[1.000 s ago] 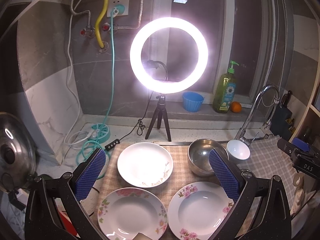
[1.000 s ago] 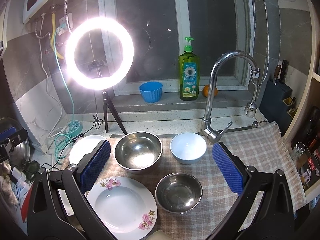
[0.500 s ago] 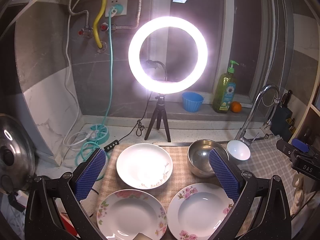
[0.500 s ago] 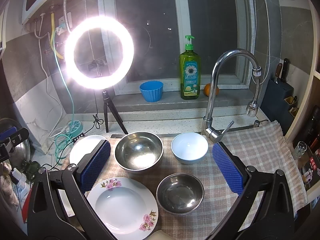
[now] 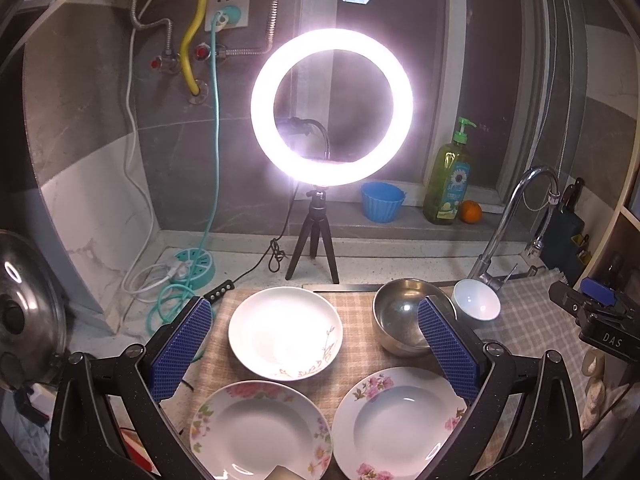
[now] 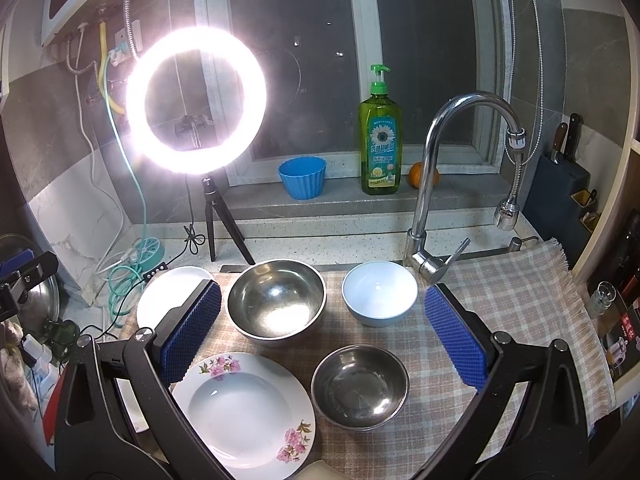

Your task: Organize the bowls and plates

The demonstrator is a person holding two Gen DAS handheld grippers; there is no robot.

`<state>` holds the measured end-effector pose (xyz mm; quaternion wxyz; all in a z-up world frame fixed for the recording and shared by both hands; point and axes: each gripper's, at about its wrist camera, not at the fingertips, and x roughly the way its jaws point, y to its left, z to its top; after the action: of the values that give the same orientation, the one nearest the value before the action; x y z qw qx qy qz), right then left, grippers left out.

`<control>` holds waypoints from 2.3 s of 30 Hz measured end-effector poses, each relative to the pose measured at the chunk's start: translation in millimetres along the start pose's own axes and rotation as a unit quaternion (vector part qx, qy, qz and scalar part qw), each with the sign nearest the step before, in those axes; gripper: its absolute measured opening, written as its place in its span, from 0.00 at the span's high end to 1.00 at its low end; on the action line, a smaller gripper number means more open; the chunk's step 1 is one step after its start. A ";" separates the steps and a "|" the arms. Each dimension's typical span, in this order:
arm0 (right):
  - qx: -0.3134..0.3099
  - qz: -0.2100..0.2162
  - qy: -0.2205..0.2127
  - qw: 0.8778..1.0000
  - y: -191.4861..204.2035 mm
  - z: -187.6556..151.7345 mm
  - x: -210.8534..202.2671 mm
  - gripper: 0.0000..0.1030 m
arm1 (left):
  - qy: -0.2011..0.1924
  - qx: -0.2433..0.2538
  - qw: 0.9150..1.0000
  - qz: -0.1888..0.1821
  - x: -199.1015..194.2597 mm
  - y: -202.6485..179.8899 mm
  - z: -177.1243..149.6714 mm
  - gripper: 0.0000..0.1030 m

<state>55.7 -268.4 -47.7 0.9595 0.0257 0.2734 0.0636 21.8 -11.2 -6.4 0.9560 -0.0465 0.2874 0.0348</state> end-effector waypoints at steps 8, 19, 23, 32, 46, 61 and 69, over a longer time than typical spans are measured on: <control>0.005 -0.001 0.000 1.000 -6.3 -1.9 1.8 0.00 | 0.006 0.003 1.000 -0.002 3.2 -2.7 -2.0 0.01; 0.014 -0.003 0.006 1.000 -10.2 -5.4 4.1 0.00 | 0.018 0.004 1.000 -0.007 8.5 -2.1 -5.2 0.01; 0.020 -0.004 0.011 1.000 -13.0 -8.5 5.0 0.00 | 0.028 0.004 1.000 -0.014 13.5 -1.3 -8.1 0.01; 0.040 0.012 0.041 0.998 -24.4 -25.5 11.5 0.00 | 0.075 -0.007 0.996 -0.037 37.4 16.5 -25.4 0.01; 0.163 0.056 0.175 0.969 -65.0 -112.1 35.3 0.39 | 0.232 0.002 0.965 -0.122 97.8 18.3 -75.4 0.50; 0.189 0.113 0.271 0.937 -38.2 -175.5 66.7 0.83 | 0.335 0.037 0.924 -0.183 158.9 -5.8 -98.7 0.75; 0.220 0.135 0.289 0.922 -44.9 -186.6 78.6 0.88 | 0.353 0.022 0.916 -0.190 174.2 0.0 -101.0 0.78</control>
<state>28.3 -299.5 -250.9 0.7917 0.2529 0.5395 0.1354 111.6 -15.2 -186.6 0.7817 -0.0882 0.5928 -0.1725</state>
